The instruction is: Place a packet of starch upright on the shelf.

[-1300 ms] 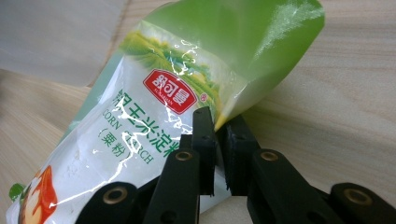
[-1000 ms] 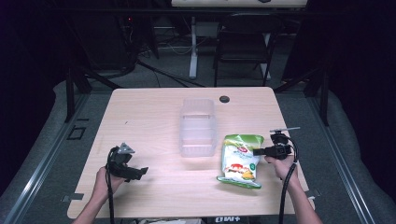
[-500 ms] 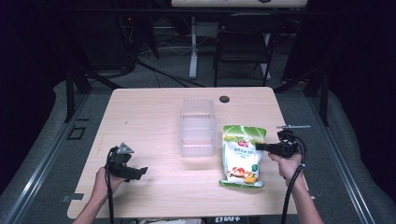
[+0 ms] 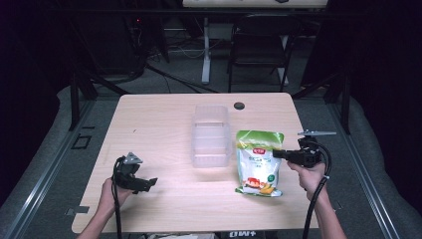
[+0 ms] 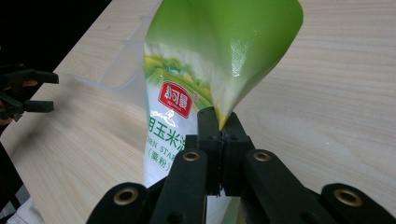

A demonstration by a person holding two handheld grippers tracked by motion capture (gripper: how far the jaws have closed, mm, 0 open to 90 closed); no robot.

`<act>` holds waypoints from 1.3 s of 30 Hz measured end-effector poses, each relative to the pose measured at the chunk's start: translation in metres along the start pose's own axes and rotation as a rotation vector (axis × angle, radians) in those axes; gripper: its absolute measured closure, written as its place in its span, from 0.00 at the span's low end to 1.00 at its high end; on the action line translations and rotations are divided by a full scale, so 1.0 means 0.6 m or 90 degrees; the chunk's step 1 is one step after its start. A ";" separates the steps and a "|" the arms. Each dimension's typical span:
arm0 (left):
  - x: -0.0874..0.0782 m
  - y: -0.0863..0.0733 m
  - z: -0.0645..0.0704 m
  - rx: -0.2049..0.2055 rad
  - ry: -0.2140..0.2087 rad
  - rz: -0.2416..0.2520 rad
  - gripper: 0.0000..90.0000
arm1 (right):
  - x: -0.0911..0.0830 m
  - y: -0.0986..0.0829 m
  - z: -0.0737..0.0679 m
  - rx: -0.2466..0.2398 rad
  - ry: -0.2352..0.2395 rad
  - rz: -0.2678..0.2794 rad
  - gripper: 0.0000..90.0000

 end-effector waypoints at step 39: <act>-0.004 -0.001 -0.002 -0.001 0.006 0.010 0.11 | -0.031 0.047 -0.079 -0.120 -0.028 0.002 1.00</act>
Point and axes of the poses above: each handheld gripper's, and its own axes: x roughly forward along the jaws, y roughly out of its top, z roughly to its right, the point moved 2 cm from there along x, roughly forward along the jaws, and after that the axes turned 4 degrees about y, right-handed, at the moved point
